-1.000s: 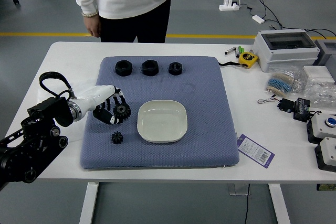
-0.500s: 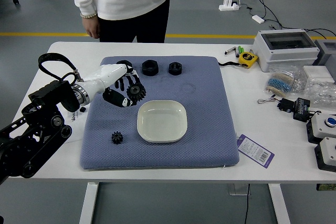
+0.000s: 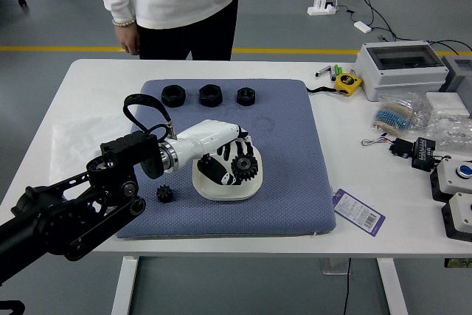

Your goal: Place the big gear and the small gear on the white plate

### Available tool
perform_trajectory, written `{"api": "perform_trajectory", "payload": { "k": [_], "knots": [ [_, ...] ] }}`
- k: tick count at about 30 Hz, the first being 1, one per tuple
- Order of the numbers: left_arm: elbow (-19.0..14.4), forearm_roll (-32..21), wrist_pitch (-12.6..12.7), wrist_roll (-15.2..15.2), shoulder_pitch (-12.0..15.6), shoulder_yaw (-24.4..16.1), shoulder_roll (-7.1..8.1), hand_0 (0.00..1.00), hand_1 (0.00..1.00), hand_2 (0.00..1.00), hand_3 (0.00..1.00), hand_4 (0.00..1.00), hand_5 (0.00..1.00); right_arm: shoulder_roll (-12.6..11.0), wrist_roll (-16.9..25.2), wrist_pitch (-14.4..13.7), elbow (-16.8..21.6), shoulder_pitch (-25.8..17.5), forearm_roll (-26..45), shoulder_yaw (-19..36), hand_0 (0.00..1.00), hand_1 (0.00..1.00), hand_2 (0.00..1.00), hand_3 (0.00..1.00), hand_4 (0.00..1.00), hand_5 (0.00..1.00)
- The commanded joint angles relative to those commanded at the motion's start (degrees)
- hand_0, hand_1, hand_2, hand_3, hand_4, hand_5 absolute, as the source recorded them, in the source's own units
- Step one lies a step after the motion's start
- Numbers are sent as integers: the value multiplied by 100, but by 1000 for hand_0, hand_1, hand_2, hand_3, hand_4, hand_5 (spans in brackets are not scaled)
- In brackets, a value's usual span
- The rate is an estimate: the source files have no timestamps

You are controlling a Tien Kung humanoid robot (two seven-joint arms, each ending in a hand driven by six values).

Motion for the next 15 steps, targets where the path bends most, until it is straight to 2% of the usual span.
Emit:
{"api": "perform_trajectory", "payload": {
  "k": [6, 15],
  "knots": [
    [503, 9, 89, -114, -123, 73, -154, 341, 379, 449, 547, 818, 2, -8, -26, -13, 8, 32, -77, 41, 734, 755, 821, 789, 998, 828],
    [862, 52, 73, -105, -180, 80, -212, 342, 380, 451, 548, 817, 2, -10, -30, -19, 11, 48, -84, 41, 734, 755, 821, 789, 998, 830]
  ]
}}
